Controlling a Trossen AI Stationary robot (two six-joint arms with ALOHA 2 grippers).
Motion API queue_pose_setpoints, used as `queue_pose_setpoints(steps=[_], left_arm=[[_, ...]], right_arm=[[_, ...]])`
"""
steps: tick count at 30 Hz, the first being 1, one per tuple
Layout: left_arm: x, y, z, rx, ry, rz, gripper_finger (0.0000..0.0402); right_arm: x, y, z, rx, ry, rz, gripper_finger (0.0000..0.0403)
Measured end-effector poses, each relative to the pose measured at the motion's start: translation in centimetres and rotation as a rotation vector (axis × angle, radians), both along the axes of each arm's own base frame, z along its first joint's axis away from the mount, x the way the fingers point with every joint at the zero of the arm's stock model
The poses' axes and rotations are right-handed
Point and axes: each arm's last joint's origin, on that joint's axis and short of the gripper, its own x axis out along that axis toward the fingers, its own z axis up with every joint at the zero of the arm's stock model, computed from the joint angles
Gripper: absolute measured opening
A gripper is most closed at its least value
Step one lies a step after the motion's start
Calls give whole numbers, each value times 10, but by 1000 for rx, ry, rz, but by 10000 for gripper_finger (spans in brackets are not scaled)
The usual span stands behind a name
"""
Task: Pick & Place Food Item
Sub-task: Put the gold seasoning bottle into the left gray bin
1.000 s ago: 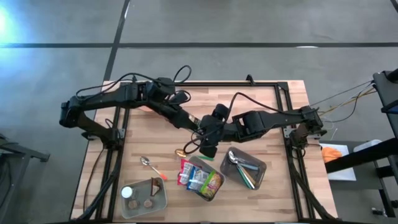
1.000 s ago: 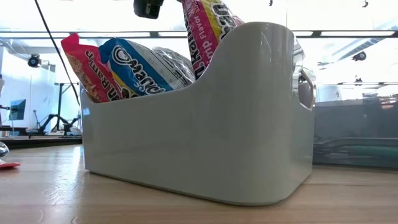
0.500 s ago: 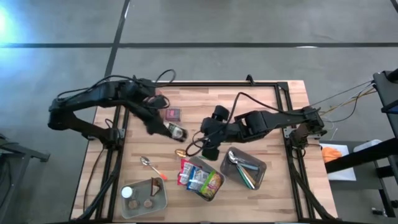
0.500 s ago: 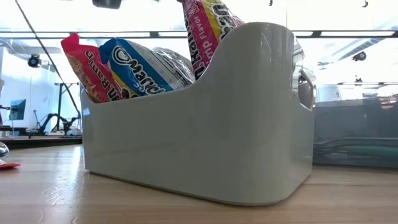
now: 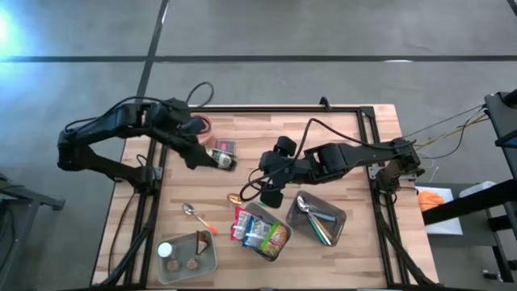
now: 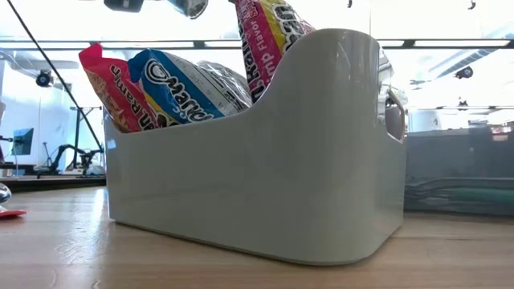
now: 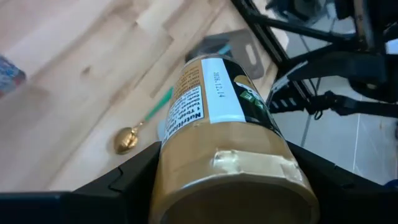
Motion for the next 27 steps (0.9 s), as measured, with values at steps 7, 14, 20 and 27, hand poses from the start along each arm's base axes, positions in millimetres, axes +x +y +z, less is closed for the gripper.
queue_pose_setpoints(steps=[7, 14, 20, 27], left_arm=[[-12, -8, -4, -33, 75, -100, 269], [-25, -35, -11, -25, 213, -253, 269], [-34, -67, -16, 110, 296, -363, 269], [-41, -116, -22, 277, 286, -536, 269]], right_arm=[[-2, -1, -3, -8, 38, -1, 331], [-8, -3, -9, -8, 115, -25, 331], [-12, -4, -14, -16, 170, -34, 331], [-15, -5, -21, -24, 226, -50, 331]])
